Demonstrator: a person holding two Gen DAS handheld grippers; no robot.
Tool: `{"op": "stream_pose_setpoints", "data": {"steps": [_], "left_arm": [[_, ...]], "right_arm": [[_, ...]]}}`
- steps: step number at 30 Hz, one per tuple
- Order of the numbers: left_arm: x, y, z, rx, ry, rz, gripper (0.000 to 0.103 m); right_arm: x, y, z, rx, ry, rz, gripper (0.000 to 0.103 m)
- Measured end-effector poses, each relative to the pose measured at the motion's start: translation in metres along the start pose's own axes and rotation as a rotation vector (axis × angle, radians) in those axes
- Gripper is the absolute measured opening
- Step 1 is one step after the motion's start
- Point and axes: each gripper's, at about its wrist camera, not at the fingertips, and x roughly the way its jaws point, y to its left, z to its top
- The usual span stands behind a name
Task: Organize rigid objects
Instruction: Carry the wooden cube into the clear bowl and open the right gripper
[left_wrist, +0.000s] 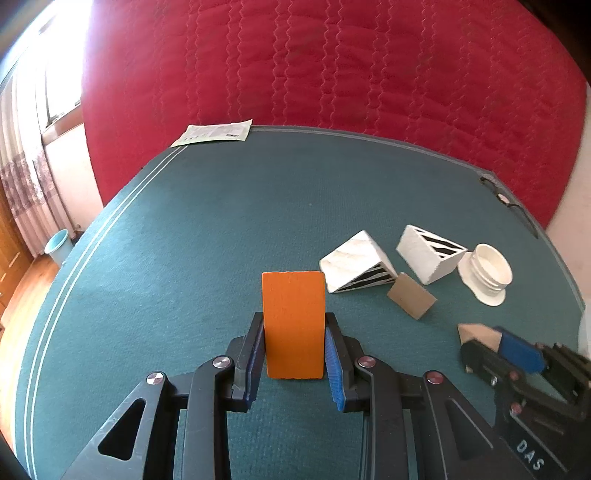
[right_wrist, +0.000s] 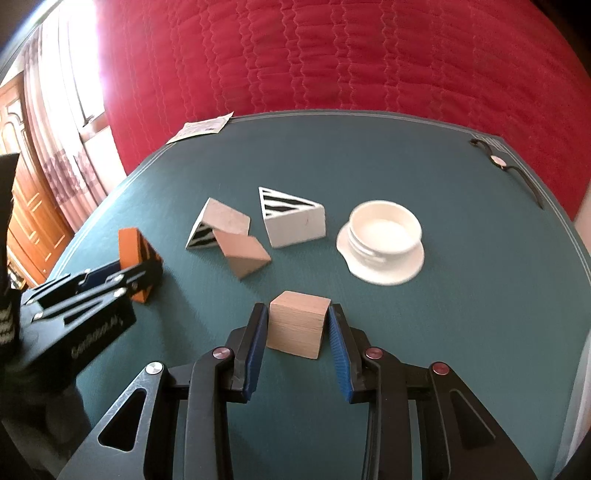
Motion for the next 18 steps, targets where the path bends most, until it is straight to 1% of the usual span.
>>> {"op": "stream_pose_setpoints", "data": {"steps": [13, 18], "left_arm": [[-0.015, -0.025, -0.005, 0.063, -0.035, -0.176, 0.031], [-0.020, -0.035, -0.008, 0.093, -0.040, -0.228, 0.031]], "right_arm": [[-0.038, -0.018, -0.031, 0.064, -0.006, -0.002, 0.034], [-0.049, -0.028, -0.040, 0.088, -0.006, -0.011, 0.034]]}}
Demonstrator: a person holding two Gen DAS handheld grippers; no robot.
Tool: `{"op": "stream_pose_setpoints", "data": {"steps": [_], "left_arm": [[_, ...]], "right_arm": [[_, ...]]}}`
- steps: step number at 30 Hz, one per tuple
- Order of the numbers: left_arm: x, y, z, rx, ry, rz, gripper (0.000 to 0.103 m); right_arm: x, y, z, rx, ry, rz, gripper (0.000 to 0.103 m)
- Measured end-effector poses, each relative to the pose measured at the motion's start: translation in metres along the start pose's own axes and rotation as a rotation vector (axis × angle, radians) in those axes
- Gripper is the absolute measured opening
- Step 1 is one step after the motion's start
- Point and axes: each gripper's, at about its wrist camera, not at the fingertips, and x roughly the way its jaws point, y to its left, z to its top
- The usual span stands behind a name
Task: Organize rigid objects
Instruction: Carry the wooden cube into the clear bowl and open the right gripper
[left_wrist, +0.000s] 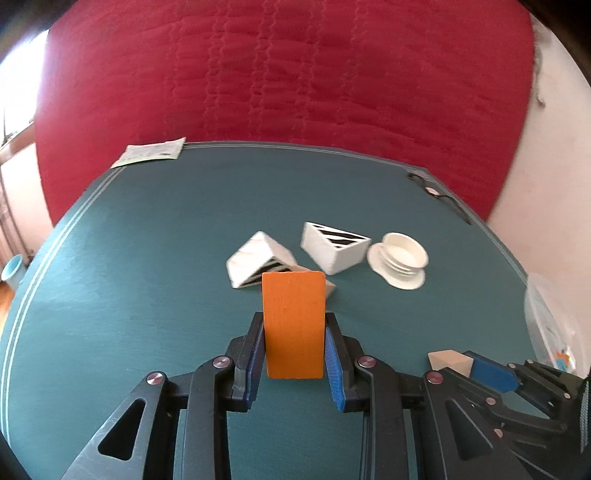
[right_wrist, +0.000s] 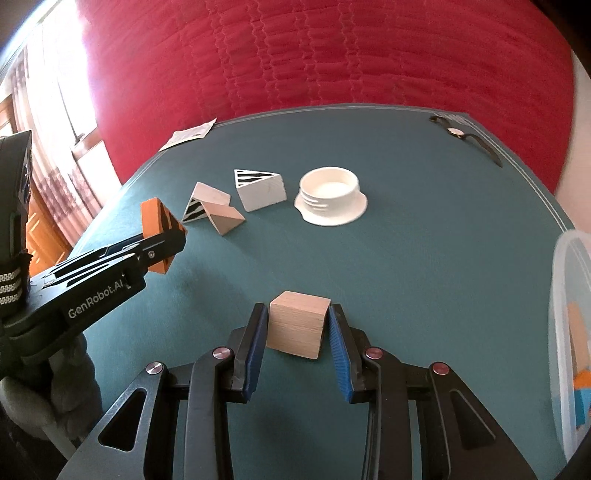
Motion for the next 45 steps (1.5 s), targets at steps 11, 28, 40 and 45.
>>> {"op": "stream_pose_setpoints", "data": {"steps": [11, 28, 40, 45], "left_arm": [[-0.002, -0.020, -0.004, 0.061, 0.004, -0.116, 0.031], [-0.008, -0.043, -0.017, 0.139, -0.004, -0.117, 0.031], [-0.014, -0.055, -0.027, 0.157, -0.009, -0.103, 0.031], [-0.015, -0.058, -0.030, 0.144, -0.002, -0.091, 0.031]], "right_arm": [[-0.024, -0.024, -0.009, 0.035, -0.020, -0.040, 0.034], [-0.072, -0.072, -0.017, 0.115, -0.097, -0.125, 0.034], [-0.103, -0.136, -0.028, 0.234, -0.153, -0.251, 0.034], [-0.110, -0.155, -0.033, 0.265, -0.163, -0.284, 0.034]]}}
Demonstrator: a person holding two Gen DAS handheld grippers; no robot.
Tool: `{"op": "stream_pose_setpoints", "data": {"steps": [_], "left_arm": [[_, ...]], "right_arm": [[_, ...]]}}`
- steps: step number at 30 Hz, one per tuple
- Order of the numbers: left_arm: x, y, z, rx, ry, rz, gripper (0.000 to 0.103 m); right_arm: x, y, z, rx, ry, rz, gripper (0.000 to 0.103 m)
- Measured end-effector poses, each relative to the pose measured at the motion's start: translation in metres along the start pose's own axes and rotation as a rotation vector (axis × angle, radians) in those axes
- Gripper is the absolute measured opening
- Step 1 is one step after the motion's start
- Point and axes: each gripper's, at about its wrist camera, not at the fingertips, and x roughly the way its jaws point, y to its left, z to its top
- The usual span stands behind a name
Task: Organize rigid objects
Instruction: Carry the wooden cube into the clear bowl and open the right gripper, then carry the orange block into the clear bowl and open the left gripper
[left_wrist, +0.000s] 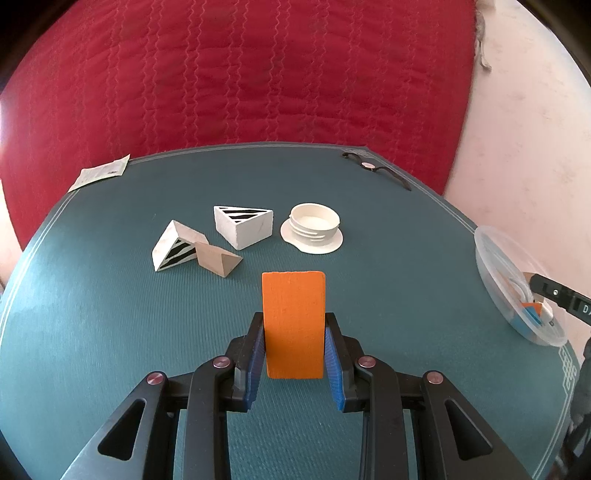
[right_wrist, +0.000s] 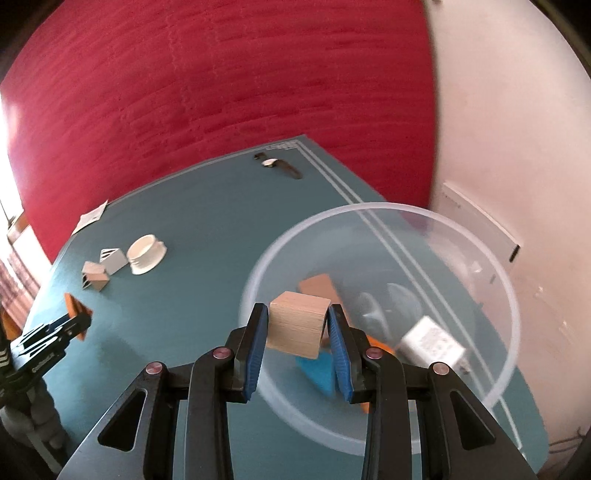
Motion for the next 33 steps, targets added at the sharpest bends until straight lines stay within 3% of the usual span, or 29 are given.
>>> {"op": "stream_pose_setpoints", "data": {"steps": [10, 23, 25, 31, 33], "left_arm": [[-0.001, -0.011, -0.005, -0.013, 0.012, 0.012, 0.031], [0.002, -0.034, -0.011, -0.003, 0.037, 0.005, 0.031], [0.003, -0.041, -0.012, 0.011, 0.042, -0.003, 0.031], [0.006, -0.066, -0.013, 0.054, 0.056, -0.035, 0.031], [0.006, -0.076, -0.011, 0.070, 0.055, -0.048, 0.031]], "right_arm": [[-0.009, -0.042, 0.000, 0.056, -0.014, -0.051, 0.034], [-0.016, -0.075, -0.007, 0.120, -0.001, -0.039, 0.035], [-0.017, -0.079, -0.008, 0.134, -0.005, -0.040, 0.049], [-0.018, -0.094, -0.012, 0.171, -0.017, -0.068, 0.056], [-0.019, -0.097, -0.012, 0.176, -0.027, -0.079, 0.063]]}}
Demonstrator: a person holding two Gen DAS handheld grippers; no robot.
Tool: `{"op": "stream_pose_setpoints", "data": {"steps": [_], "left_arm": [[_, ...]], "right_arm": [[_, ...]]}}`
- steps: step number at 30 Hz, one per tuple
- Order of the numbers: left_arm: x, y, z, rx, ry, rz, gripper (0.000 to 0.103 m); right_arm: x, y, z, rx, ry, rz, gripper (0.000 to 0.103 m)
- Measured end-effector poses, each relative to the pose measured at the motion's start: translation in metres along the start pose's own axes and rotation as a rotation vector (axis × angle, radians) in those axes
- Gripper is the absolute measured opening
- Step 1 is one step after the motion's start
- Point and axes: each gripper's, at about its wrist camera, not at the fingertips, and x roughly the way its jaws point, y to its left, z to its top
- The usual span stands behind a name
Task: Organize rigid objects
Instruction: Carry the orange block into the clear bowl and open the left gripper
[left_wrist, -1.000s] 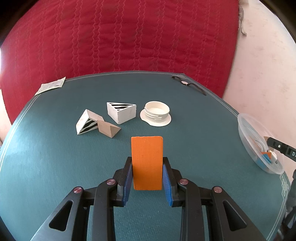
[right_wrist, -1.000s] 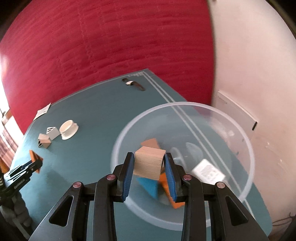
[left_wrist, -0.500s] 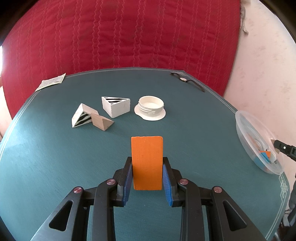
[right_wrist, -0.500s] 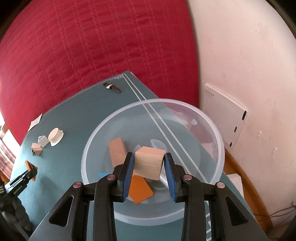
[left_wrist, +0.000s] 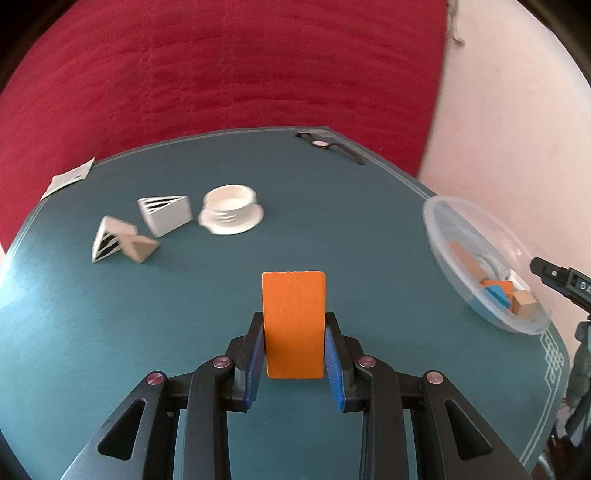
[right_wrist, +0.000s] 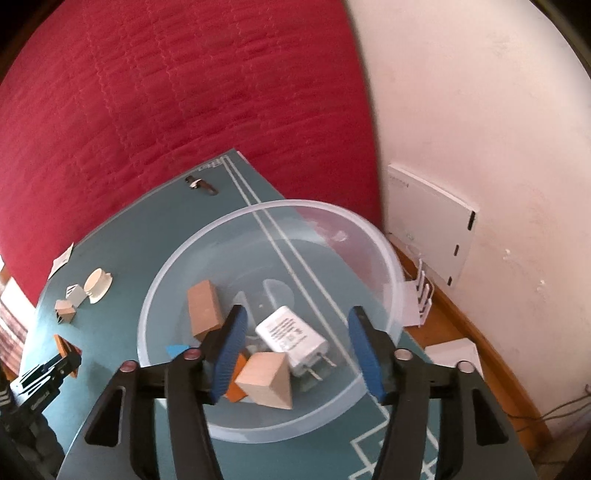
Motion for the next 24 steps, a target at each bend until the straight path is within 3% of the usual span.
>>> {"op": "stream_pose_setpoints", "data": {"steps": [8, 24], "left_arm": [[-0.001, -0.040, 0.013, 0.077, -0.014, -0.046, 0.031], [0.005, -0.108, 0.041, 0.173, -0.030, -0.170, 0.031]], "right_arm": [[-0.006, -0.007, 0.000, 0.015, -0.050, -0.032, 0.065], [-0.010, -0.006, 0.000, 0.010, -0.093, -0.014, 0.067]]}}
